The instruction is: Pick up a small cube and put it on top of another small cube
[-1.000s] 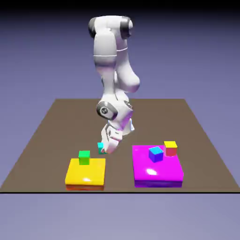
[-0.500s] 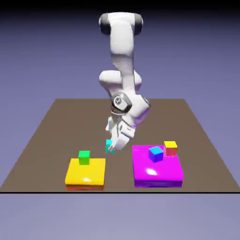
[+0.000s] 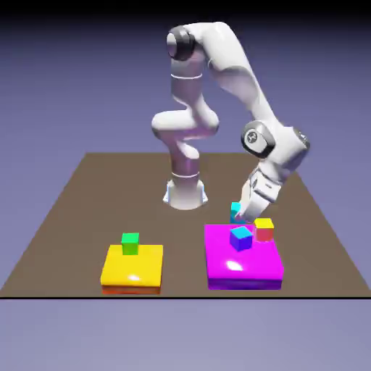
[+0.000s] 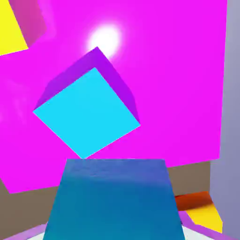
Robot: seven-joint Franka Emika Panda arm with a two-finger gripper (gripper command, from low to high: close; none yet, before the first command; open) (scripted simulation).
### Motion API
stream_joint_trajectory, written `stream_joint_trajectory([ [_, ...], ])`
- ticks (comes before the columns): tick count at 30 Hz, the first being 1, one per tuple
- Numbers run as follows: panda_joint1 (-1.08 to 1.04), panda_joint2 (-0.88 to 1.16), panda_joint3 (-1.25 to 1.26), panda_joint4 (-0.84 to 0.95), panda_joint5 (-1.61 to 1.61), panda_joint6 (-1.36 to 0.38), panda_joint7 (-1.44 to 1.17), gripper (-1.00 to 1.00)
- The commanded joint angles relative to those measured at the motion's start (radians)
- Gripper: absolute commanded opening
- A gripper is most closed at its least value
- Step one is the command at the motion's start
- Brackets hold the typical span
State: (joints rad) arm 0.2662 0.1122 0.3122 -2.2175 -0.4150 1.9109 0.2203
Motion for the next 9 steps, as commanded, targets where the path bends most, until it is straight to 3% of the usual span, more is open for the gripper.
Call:
stream_joint_trajectory([
  [1,-0.002,0.000,0.000,0.000,-0.003,0.001,0.001,-1.00],
  [5,-0.020,0.078,-0.033,-0.089,-0.077,0.157,0.056,-1.00],
  [6,-0.020,0.078,-0.033,-0.089,-0.077,0.157,0.056,1.00],
  [9,-0.010,0.035,-0.015,-0.040,-0.036,0.070,0.026,1.00],
])
